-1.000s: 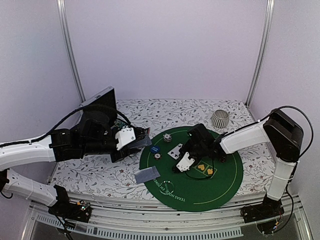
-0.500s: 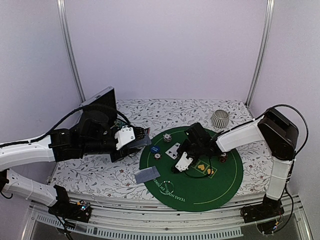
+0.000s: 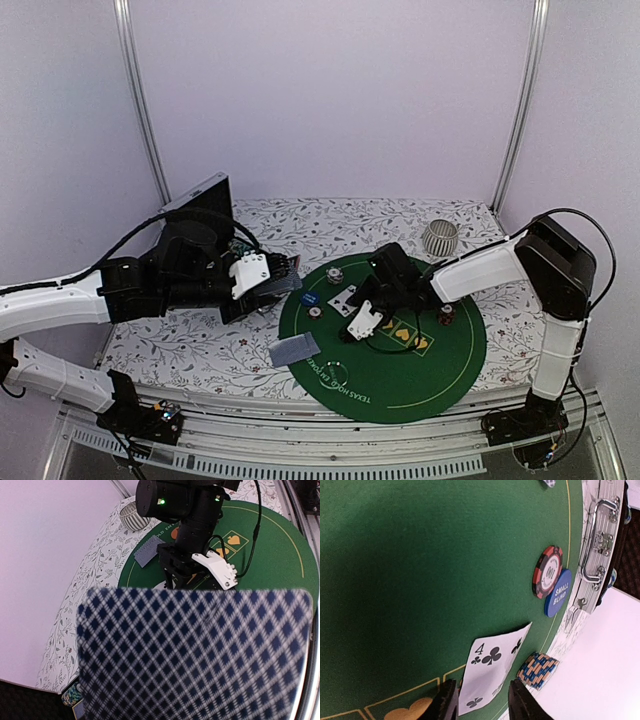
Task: Distribute texas hold em gaming equipment
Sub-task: Flop the poker card in the community card area.
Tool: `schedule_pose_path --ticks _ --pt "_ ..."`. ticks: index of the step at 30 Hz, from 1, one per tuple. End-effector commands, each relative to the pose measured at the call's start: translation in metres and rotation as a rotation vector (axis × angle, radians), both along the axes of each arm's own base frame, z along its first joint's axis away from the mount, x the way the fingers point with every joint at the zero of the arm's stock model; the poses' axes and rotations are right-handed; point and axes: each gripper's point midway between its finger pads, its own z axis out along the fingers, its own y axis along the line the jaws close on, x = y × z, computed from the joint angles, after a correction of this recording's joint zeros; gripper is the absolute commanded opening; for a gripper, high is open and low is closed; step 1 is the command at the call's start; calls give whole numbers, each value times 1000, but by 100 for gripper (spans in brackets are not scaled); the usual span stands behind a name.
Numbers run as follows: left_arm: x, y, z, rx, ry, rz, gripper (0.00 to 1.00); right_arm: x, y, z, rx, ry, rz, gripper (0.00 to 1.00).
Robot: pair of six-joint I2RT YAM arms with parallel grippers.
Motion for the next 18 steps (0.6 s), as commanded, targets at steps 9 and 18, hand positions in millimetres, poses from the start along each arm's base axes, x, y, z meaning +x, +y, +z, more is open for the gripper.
schedule_pose_path --ticks 9,18 --pt "3 3 4 -18 -15 5 43 -31 23 122 423 34 -27 100" --pt "3 2 4 -17 -15 -2 43 -42 1 325 1204 329 -289 99"
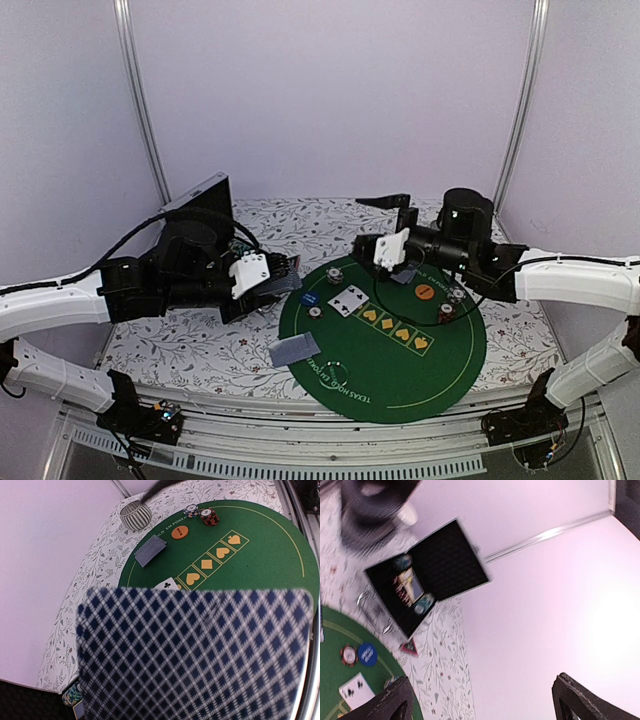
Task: Distribute texas hold em gaming equipment
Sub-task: Flop the poker card in the community card area, then pick up the poker card from the face-down deck piles.
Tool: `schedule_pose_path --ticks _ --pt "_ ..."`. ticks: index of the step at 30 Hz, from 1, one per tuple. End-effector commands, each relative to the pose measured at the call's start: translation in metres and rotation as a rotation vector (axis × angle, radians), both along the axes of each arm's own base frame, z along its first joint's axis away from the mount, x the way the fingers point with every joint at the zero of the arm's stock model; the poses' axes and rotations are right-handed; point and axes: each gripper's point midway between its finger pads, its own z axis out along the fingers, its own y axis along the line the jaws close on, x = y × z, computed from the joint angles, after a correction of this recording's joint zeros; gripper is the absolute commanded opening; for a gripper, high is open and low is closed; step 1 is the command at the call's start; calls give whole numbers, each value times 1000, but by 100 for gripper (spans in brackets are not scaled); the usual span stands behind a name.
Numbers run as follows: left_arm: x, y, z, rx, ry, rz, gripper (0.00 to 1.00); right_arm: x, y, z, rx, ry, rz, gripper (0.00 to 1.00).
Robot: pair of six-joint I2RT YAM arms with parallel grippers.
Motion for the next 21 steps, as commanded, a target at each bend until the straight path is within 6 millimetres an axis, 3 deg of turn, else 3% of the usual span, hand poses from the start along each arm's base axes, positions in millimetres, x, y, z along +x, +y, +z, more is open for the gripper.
schedule_pose_path --ticks 1,5,7,11,16,21 --pt "2 1 4 -18 -14 -2 43 2 -7 90 494 460 -62 99" --pt "3 1 3 -14 -17 -2 43 0 15 110 597 903 -26 99" --pt "4 1 2 -10 -19 1 42 -3 30 104 603 1114 -13 99" --pt "5 1 3 -13 -25 5 42 3 48 71 642 1475 -99 99" --pt "7 2 0 -2 -31 13 42 -9 76 42 536 1748 -80 99" --pt "9 3 -1 5 -34 23 42 -32 101 25 407 1852 -19 99"
